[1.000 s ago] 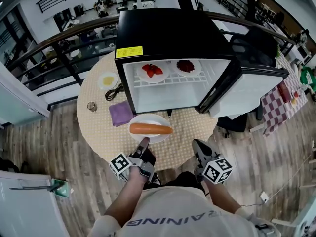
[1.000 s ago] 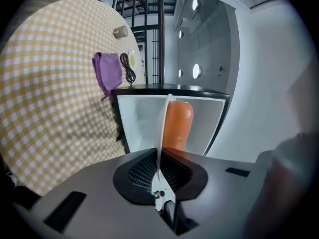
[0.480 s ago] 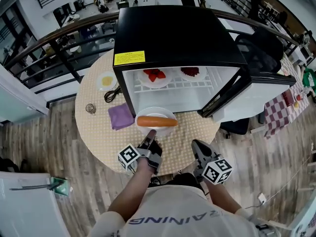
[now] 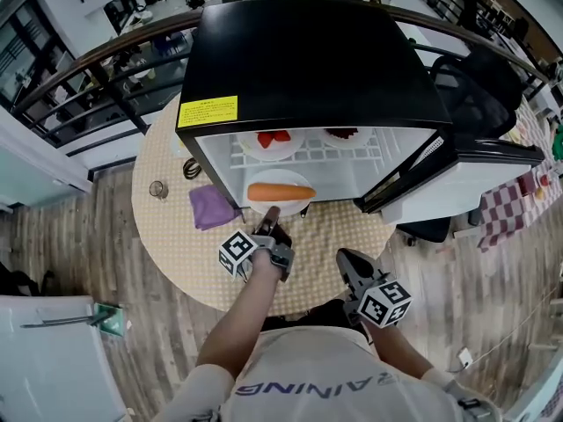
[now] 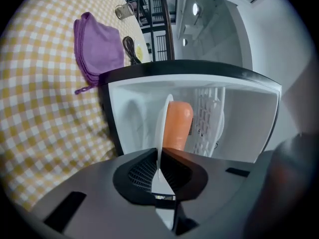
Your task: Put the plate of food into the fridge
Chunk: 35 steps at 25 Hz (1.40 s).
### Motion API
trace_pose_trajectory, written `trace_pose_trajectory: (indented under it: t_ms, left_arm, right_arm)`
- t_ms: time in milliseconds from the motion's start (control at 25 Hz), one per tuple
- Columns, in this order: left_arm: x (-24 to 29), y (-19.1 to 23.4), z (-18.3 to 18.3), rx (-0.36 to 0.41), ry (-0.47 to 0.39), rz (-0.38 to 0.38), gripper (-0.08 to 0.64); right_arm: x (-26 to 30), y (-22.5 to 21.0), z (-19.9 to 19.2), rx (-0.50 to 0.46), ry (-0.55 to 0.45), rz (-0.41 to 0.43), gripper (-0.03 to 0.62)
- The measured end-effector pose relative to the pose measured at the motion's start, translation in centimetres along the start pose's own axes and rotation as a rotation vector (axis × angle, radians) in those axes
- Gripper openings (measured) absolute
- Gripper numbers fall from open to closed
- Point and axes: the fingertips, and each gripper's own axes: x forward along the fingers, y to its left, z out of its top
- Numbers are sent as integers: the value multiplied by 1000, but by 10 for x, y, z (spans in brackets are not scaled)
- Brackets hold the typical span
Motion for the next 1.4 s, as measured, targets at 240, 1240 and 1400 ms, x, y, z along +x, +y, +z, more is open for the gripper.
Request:
trace_pose_trajectory:
  t_ms: [240,1240,1400]
  left_arm:
    - [36,12,20,0,-87,42,28]
    - [93,13,46,154,-93,114,70]
    - [95,10,33,288,19,122,95]
  right_arm:
    - [7,-6,0,-9,25,26,23]
    - [3,-21,-5,6,56,11,23]
    - [4,-17,-7,7,61,19,23]
